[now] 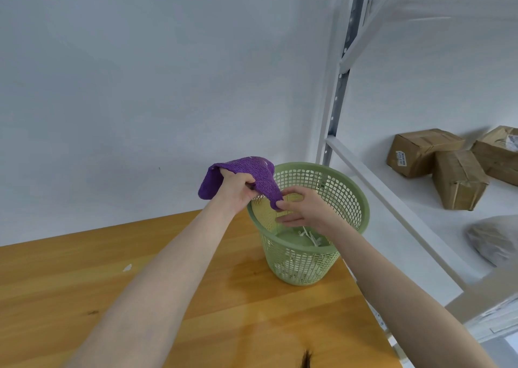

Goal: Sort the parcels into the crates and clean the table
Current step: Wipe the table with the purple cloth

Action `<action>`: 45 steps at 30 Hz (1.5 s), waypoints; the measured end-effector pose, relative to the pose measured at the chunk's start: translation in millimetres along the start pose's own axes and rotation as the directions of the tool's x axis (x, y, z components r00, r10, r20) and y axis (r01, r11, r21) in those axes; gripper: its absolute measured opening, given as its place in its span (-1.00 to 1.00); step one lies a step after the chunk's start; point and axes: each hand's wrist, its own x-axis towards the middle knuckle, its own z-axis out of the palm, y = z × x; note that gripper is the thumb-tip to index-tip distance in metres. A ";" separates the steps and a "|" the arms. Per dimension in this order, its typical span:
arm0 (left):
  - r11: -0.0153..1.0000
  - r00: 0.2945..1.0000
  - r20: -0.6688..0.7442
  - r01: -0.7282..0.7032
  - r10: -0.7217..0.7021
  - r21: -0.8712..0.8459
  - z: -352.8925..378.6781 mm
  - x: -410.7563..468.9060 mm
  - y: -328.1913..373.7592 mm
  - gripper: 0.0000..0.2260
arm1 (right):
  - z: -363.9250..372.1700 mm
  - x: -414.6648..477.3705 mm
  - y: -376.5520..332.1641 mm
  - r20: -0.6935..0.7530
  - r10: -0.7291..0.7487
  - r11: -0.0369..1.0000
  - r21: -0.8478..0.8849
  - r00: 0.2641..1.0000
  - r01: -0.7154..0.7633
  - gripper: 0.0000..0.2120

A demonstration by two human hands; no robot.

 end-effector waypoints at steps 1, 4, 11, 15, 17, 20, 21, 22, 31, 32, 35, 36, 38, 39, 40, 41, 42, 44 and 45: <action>1.000 1.000 -0.001 0.000 0.000 -0.009 1.0 -0.3 -0.9 -0.23 | 3.0 -1.5 0.2 -0.001 -0.006 0.999 0.051 1.000 0.006 -0.70; 1.000 1.000 -0.010 -0.007 0.007 -0.024 2.8 -1.5 -2.1 -0.20 | 10.2 -0.1 3.3 -0.066 -0.020 0.993 0.111 0.998 0.028 -0.68; 0.999 0.998 -0.053 -0.026 0.025 -0.020 1.3 -1.2 -2.4 -0.16 | 11.9 2.2 10.2 -0.214 -0.137 0.991 -0.034 0.967 0.133 -0.87; 1.000 0.998 -0.063 -0.024 0.024 0.004 0.8 -2.2 -2.3 -0.16 | 9.0 1.1 11.3 -0.225 -0.127 0.991 0.002 0.966 0.131 -0.89; 0.999 0.998 -0.054 -0.028 0.029 0.035 1.9 -3.2 -4.3 -0.16 | 7.1 2.5 10.8 -0.232 -0.110 0.993 0.025 0.966 0.119 -0.89; 0.997 0.999 -0.028 -0.028 0.030 0.072 1.3 -2.2 -6.3 -0.18 | 5.5 3.9 8.5 -0.227 -0.060 0.994 0.073 0.972 0.078 -0.89; 0.996 0.999 -0.022 -0.027 0.029 0.083 1.0 -2.2 -6.2 -0.18 | 5.0 4.1 8.3 -0.217 -0.042 0.994 0.088 0.975 0.063 -0.90; 0.995 0.999 -0.015 -0.028 0.030 0.092 1.1 -2.3 -6.6 -0.18 | 4.6 4.2 8.3 -0.205 -0.029 0.994 0.096 0.978 0.050 -0.90; 0.992 0.999 0.034 -0.026 0.022 0.126 -6.6 1.2 -4.5 -0.24 | -5.6 3.4 13.3 -0.278 0.015 0.985 0.172 0.960 0.034 -0.94; 0.989 0.999 0.035 -0.034 0.029 0.143 -7.8 1.3 -3.3 -0.26 | -8.7 4.2 15.1 -0.321 0.002 0.994 0.105 0.947 0.033 -0.92; 0.972 0.998 0.027 -0.065 0.060 0.227 -13.2 5.1 -1.0 -0.28 | -20.6 8.0 23.3 -0.397 -0.146 0.941 -0.339 0.906 0.004 -0.75; 0.966 0.997 0.043 -0.072 0.063 0.250 -15.8 6.9 -0.3 -0.30 | -23.4 8.6 25.4 -0.381 -0.172 0.882 -0.470 0.908 -0.030 -0.72; 0.955 0.994 0.088 -0.081 0.058 0.286 -20.7 8.9 1.7 -0.41 | -28.2 10.1 28.0 -0.336 -0.162 0.737 -0.666 0.928 -0.113 -0.88; 0.952 0.993 0.104 -0.079 0.050 0.296 -23.2 9.5 2.5 -0.49 | -28.4 8.8 26.7 -0.312 -0.169 0.678 -0.725 0.935 -0.120 -0.89; 0.952 0.993 0.108 -0.071 0.040 0.299 -25.1 9.8 3.0 -0.57 | -29.0 10.3 25.8 -0.296 -0.194 0.648 -0.754 0.935 -0.105 -0.77; 0.953 0.994 0.108 -0.063 0.032 0.297 -26.8 10.2 3.1 -0.62 | -27.7 11.4 22.7 -0.285 -0.243 0.667 -0.743 0.927 -0.053 -0.74; 0.955 0.994 0.106 -0.059 0.029 0.292 -27.8 11.1 2.7 -0.65 | -25.2 11.2 17.3 -0.288 -0.312 0.711 -0.703 0.906 0.021 -0.76; 0.957 0.995 0.095 -0.065 0.040 0.281 -29.9 11.4 0.8 -0.65 | -14.9 11.7 4.6 -0.305 -0.393 0.816 -0.551 0.867 0.175 -0.81; 0.957 0.995 0.091 -0.071 0.047 0.282 -29.7 11.6 -0.5 -0.64 | -9.4 13.8 -0.4 -0.307 -0.409 0.845 -0.483 0.859 0.229 -0.83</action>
